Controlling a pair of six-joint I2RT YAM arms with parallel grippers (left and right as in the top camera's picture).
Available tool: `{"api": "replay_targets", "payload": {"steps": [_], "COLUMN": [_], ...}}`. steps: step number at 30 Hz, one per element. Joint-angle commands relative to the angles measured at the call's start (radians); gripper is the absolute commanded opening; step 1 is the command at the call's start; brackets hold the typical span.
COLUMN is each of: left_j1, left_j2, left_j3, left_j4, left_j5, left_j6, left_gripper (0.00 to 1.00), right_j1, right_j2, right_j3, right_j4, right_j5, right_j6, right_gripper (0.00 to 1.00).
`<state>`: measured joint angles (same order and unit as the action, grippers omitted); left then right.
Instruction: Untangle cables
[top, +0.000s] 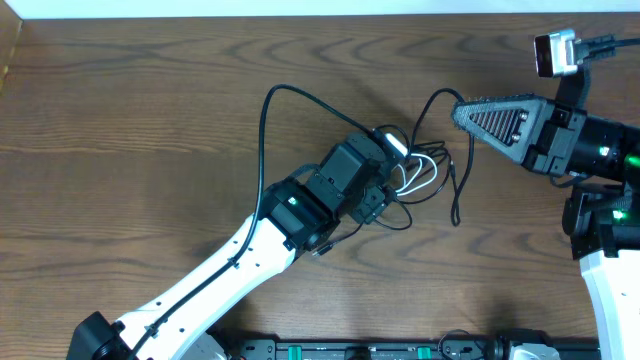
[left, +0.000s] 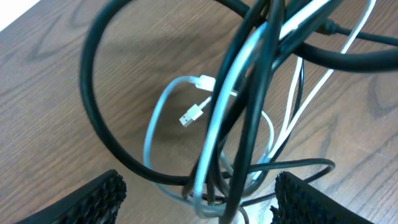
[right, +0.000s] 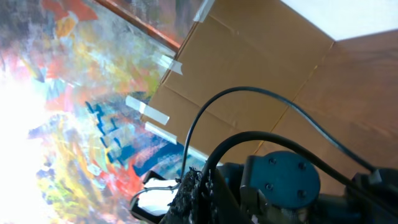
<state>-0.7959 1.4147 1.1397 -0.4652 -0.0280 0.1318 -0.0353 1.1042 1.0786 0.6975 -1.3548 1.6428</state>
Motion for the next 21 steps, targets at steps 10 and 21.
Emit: {"api": "replay_targets", "payload": {"steps": [10,21], "left_j1": [-0.002,-0.001], "left_j2": [0.005,0.005], "left_j3": [0.022,0.022], "left_j4": [0.085,0.086], "left_j5": [0.002,-0.274], "left_j6": [0.006,0.001], "left_gripper": [0.23,0.08], "right_j1": [-0.006,-0.006], "right_j2": [-0.006,-0.006], "right_j3": [0.018,0.018], "right_j4": [0.01,0.01], "right_j5": [-0.002,-0.019], "right_j6": [0.1,0.076], "right_gripper": [0.01,0.01]}}
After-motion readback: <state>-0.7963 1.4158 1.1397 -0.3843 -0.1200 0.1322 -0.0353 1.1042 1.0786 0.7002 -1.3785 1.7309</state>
